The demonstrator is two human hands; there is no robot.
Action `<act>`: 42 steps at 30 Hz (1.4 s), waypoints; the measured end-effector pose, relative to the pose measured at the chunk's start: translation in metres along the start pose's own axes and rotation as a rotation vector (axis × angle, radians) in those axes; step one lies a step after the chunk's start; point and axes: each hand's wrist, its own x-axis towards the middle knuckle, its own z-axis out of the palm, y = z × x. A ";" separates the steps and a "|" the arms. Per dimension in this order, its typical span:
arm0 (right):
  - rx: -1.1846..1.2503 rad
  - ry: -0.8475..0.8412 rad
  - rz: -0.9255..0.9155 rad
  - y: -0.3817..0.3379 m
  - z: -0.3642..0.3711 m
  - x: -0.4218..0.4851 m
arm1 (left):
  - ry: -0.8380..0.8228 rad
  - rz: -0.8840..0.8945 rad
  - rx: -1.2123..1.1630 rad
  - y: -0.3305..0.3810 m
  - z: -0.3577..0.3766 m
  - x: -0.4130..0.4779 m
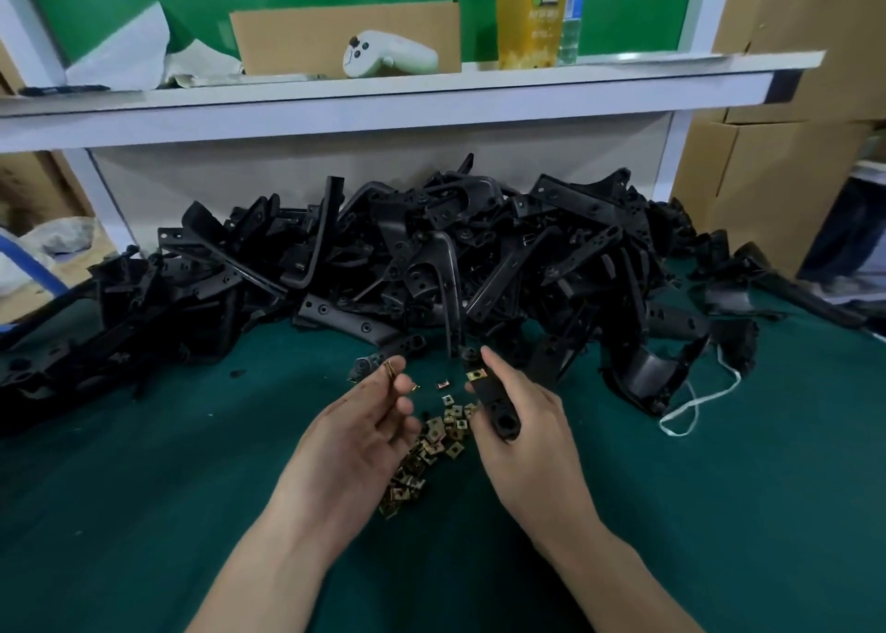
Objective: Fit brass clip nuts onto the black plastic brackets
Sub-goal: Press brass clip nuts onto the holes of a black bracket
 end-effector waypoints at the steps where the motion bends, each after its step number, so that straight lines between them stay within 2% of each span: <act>1: -0.001 0.006 -0.008 0.000 0.000 0.000 | 0.002 -0.012 -0.009 0.000 0.000 0.000; 42: 0.020 0.007 0.022 0.006 0.001 -0.001 | -0.004 -0.055 -0.064 0.002 -0.001 0.000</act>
